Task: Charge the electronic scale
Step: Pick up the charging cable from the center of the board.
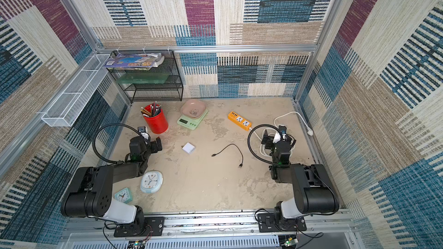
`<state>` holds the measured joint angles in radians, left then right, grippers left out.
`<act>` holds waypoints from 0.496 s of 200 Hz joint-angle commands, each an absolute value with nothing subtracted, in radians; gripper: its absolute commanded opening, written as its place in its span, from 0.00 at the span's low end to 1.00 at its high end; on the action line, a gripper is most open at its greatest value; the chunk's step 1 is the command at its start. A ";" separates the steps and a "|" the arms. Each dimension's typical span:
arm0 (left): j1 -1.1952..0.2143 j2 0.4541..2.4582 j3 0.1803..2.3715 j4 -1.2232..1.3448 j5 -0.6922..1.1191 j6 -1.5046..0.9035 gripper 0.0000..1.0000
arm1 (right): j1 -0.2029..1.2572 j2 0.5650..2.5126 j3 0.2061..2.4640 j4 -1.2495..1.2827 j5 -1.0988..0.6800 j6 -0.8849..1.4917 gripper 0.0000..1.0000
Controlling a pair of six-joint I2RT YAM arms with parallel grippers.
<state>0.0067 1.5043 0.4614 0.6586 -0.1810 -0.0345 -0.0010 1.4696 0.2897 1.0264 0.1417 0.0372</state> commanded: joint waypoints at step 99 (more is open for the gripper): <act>0.005 1.244 0.443 0.499 -0.223 -0.063 0.99 | -0.055 1.269 0.382 0.740 0.123 0.115 0.95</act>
<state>0.0067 1.3357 0.4202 0.6044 -0.1928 -0.0353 -0.0528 1.3491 0.3580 0.8700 0.1226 0.0696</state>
